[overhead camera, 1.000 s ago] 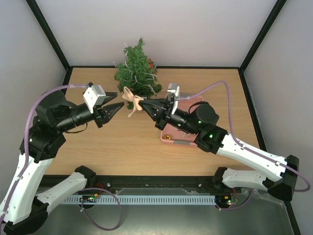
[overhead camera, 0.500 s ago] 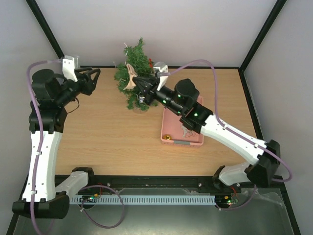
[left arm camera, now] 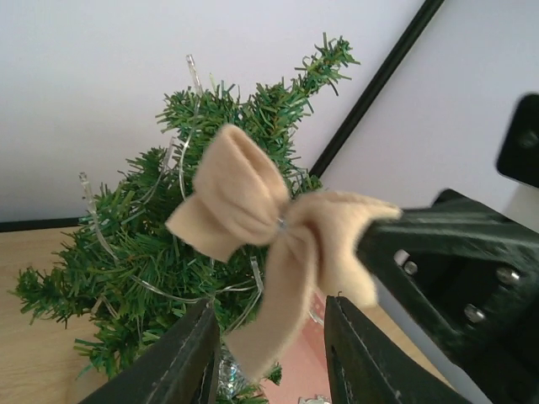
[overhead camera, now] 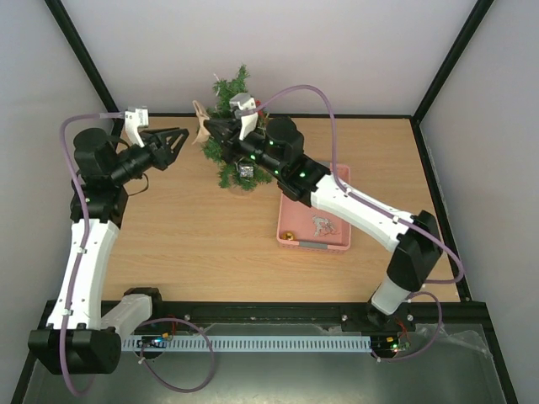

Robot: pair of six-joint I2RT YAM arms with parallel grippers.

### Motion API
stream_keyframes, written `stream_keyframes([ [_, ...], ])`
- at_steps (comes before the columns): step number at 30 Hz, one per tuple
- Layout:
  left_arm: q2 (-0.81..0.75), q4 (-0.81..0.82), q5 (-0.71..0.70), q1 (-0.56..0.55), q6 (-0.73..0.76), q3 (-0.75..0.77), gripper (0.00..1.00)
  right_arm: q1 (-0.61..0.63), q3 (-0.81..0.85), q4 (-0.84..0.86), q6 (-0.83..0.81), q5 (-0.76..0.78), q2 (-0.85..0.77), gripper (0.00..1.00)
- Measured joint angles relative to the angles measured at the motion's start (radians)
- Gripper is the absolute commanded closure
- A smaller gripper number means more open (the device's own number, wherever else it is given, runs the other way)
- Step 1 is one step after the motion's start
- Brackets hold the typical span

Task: Decorate the small christmas tree
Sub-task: Place the decoration item on the Christmas tree.

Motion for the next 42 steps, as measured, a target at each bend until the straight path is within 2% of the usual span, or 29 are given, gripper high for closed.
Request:
stream_keyframes([
  [6, 0.025, 0.068, 0.055, 0.001, -0.015, -0.036, 0.63, -0.017, 0.110, -0.017, -0.011, 0.000, 0.109, 0.98],
  [13, 0.061, 0.156, 0.072, -0.002, 0.005, -0.080, 0.67, -0.039, 0.148, -0.025, -0.012, 0.002, 0.129, 0.98],
  [20, 0.060, 0.219, 0.066, -0.084, 0.113, -0.121, 0.63, -0.069, 0.153, -0.031, -0.009, 0.013, 0.141, 0.98],
  [24, 0.070, 0.199, 0.043, -0.115, 0.152, -0.102, 0.60, -0.075, 0.154, -0.040, -0.009, 0.011, 0.158, 0.98],
  [33, 0.062, 0.186, -0.118, -0.114, 0.243, -0.097, 0.58, -0.075, 0.161, -0.046, -0.005, -0.014, 0.169, 0.98],
  [42, 0.093, 0.181, -0.128, -0.114, 0.330, -0.097, 0.49, -0.075, 0.198, -0.047, 0.002, -0.042, 0.187, 0.98],
])
